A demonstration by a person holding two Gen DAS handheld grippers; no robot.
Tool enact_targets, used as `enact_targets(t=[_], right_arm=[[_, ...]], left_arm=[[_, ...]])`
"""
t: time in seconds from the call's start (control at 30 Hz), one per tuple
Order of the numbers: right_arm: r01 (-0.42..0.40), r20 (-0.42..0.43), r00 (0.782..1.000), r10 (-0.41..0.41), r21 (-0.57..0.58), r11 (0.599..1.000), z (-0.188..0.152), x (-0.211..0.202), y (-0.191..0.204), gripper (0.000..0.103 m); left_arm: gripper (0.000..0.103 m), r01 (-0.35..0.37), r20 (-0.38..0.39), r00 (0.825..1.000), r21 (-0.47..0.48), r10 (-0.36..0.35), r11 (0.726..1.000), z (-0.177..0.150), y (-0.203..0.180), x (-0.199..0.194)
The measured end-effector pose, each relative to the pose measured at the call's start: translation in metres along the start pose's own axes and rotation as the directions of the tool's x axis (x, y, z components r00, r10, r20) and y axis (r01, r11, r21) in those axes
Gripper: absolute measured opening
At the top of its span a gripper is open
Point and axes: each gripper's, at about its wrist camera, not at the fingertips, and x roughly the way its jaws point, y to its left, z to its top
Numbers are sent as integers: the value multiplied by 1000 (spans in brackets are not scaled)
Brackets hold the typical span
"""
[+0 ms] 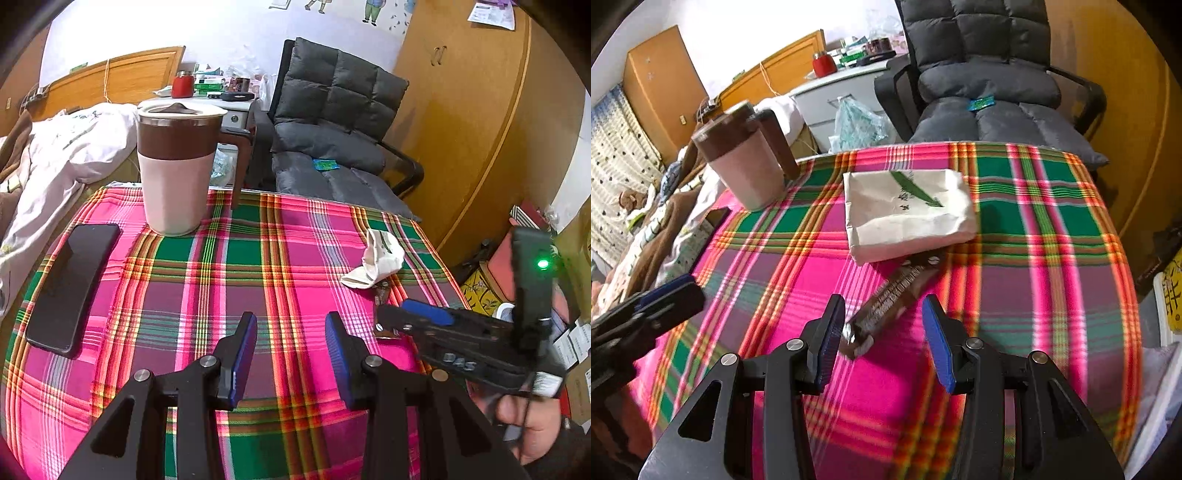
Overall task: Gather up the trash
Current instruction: 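Grasp the brown snack packet with the right tool while the left tool grasps the white paper packet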
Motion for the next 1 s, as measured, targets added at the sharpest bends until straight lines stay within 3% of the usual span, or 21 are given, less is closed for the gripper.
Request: enact_targets(t=[0.1,0.17,0.23,0.53,0.63,0.73,1.0], right_arm=[[29,0,1000,-29,-7,1000,1,5,-2,43],[63,-3,998,-63,-24,998,0,2,-2,30],[67,-3,998,-67,-10,998,-2,-1,-9,26],[53,8,999,-54,55,997,-20,-33,-40,23],[38,23,999,-40,70,997,-25,-42,-47,23],[30,36,999,-32,72,997,-26,-48,-50,23],[-6,47,999,3,71,997,-26,-49,-58,23]], left_arm=[[38,7,-5,1000,-4,-7,1000,3,2,4],[38,8,-8,1000,-1,-8,1000,5,0,6],[38,14,-12,1000,5,-14,1000,6,-4,9],[38,71,-37,997,27,-70,997,15,-35,33],[49,91,-47,995,27,-90,996,21,-43,48],[49,90,-52,995,22,-89,996,28,-48,66],[49,117,-94,988,-55,-122,992,44,-43,116]])
